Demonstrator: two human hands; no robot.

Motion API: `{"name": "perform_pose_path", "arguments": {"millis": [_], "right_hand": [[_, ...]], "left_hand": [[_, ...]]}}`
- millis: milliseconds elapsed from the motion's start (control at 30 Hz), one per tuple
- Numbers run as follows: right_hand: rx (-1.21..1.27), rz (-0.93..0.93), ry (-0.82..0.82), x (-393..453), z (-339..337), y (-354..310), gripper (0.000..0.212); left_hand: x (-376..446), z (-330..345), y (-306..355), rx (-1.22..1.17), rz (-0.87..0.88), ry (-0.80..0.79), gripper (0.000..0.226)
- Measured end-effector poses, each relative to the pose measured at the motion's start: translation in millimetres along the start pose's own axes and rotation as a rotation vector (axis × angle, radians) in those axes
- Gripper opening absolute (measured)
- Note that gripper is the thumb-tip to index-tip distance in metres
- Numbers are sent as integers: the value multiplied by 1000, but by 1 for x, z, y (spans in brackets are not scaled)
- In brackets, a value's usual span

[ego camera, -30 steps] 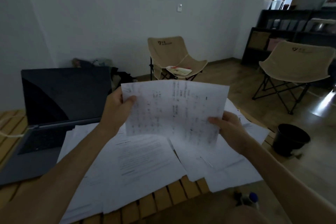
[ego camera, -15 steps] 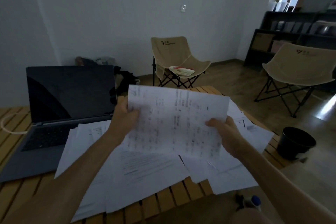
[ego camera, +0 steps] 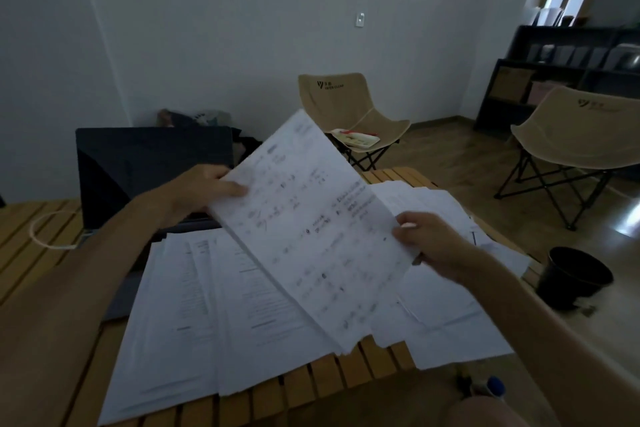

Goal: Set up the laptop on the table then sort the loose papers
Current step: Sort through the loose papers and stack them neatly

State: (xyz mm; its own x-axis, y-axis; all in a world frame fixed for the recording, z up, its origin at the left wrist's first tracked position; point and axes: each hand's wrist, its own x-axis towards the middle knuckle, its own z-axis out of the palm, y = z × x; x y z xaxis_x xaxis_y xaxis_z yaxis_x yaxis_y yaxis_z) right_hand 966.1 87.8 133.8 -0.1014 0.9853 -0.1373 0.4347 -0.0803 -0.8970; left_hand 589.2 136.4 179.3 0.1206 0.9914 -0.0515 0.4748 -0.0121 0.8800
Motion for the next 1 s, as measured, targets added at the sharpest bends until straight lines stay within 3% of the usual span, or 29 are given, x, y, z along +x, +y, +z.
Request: {"name": "perform_pose_path", "arguments": {"millis": [100, 167, 333, 400, 467, 567, 633, 733, 767, 833, 933, 1000], "right_hand": [[92, 125, -84, 2, 36, 40, 13], [88, 149, -169, 2, 57, 54, 7], [-161, 179, -352, 13, 76, 52, 7], [-258, 196, -397, 18, 73, 49, 17], [-389, 168, -317, 28, 67, 48, 20], [-565, 63, 98, 61, 56, 58, 20], [-631, 13, 328, 84, 50, 69, 18], [-811, 33, 317, 107, 48, 85, 58], [-860, 47, 304, 111, 49, 90, 62], [-891, 37, 324, 117, 50, 96, 54], [-924, -43, 429, 117, 48, 96, 23], [-1047, -123, 486, 114, 43, 94, 17]], "left_hand": [[5, 1, -34, -252, -135, 48, 34], [14, 19, -53, -285, -164, 113, 25], [43, 56, -98, -10, -144, 479, 27], [47, 60, -112, 116, -152, 499, 33], [45, 64, -122, 234, -159, 451, 42], [43, 68, -130, 786, -50, 574, 58], [42, 78, -122, 941, 103, 574, 48], [37, 114, -110, 838, 197, 309, 36], [35, 125, -110, 856, 194, 222, 37], [31, 139, -116, 944, 176, 132, 38], [30, 144, -119, 990, 132, 151, 38], [32, 151, -114, 934, 110, 150, 36]]}}
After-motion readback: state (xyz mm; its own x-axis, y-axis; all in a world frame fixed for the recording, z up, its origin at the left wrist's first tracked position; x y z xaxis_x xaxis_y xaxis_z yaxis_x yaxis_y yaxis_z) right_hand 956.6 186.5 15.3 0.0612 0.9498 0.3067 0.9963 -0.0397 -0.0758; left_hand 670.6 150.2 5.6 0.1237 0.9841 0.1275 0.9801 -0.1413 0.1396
